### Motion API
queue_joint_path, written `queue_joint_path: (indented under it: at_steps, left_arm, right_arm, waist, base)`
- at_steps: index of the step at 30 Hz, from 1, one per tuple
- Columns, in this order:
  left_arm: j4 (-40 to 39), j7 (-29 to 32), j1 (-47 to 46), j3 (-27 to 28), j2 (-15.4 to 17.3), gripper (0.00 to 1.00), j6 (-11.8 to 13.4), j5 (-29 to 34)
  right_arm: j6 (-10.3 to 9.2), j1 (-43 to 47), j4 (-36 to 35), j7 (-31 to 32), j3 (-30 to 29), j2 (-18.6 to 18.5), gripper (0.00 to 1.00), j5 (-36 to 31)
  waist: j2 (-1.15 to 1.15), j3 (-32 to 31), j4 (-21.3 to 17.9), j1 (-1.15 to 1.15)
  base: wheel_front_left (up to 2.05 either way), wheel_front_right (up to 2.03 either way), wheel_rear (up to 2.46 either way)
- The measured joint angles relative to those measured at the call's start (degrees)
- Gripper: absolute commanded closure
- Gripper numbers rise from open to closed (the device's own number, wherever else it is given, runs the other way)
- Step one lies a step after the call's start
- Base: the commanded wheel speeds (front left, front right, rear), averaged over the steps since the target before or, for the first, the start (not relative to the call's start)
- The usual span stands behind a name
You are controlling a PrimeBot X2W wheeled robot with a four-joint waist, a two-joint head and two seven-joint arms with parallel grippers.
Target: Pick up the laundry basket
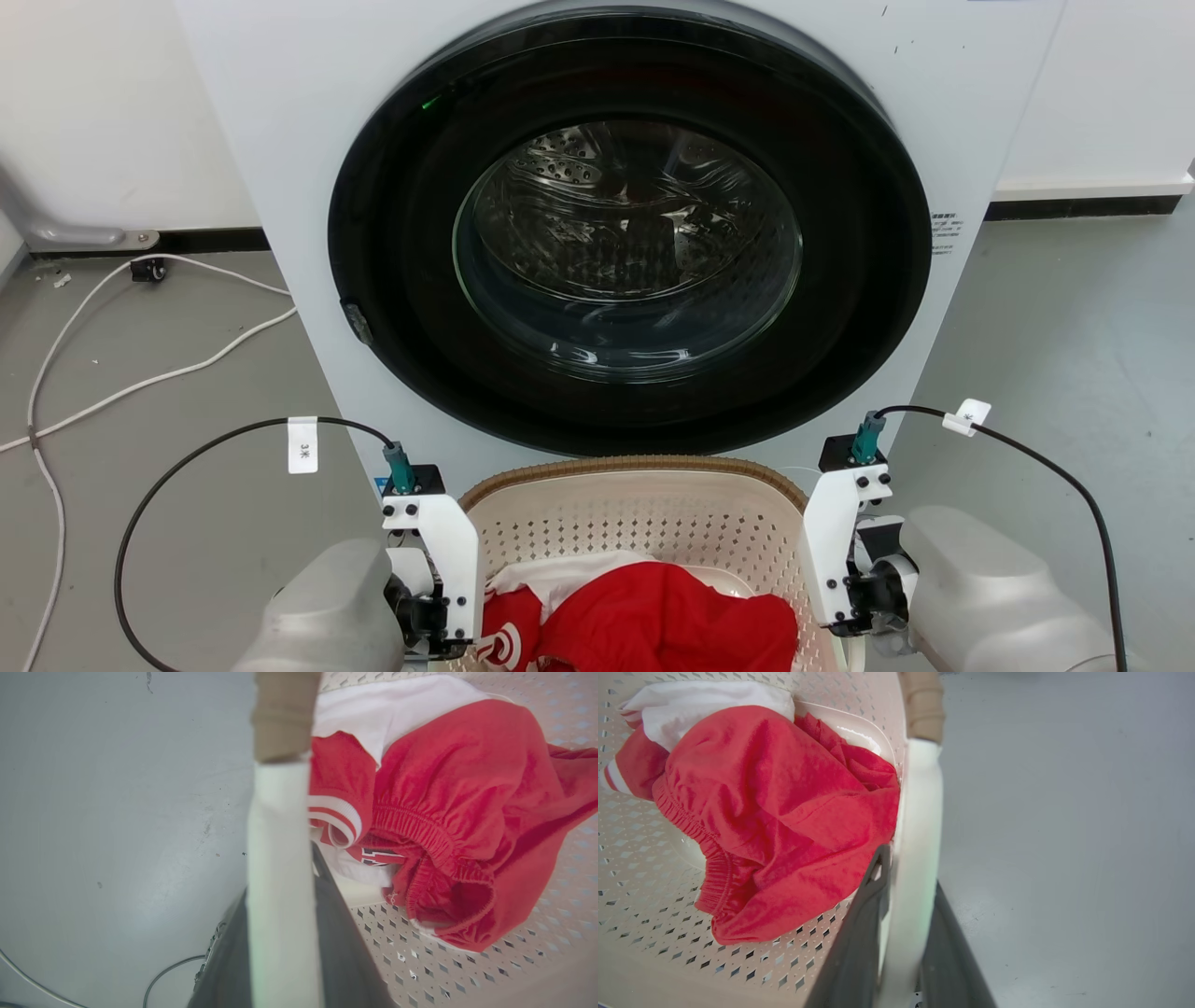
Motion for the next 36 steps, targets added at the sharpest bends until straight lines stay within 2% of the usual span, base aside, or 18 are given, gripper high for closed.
queue_joint_path:
  at_steps: [36]
  left_arm:
    - [0.08, 0.02, 0.22, -1.2, 0.1, 1.0, 0.0, -1.93]
  right_arm:
    - [0.01, -0.33, 0.15, 3.77, 0.46, 0.03, 1.0, 0.98]
  waist:
    - [0.0, -0.03, 0.05, 0.0]
  base:
    - [0.0, 0.0, 0.0]
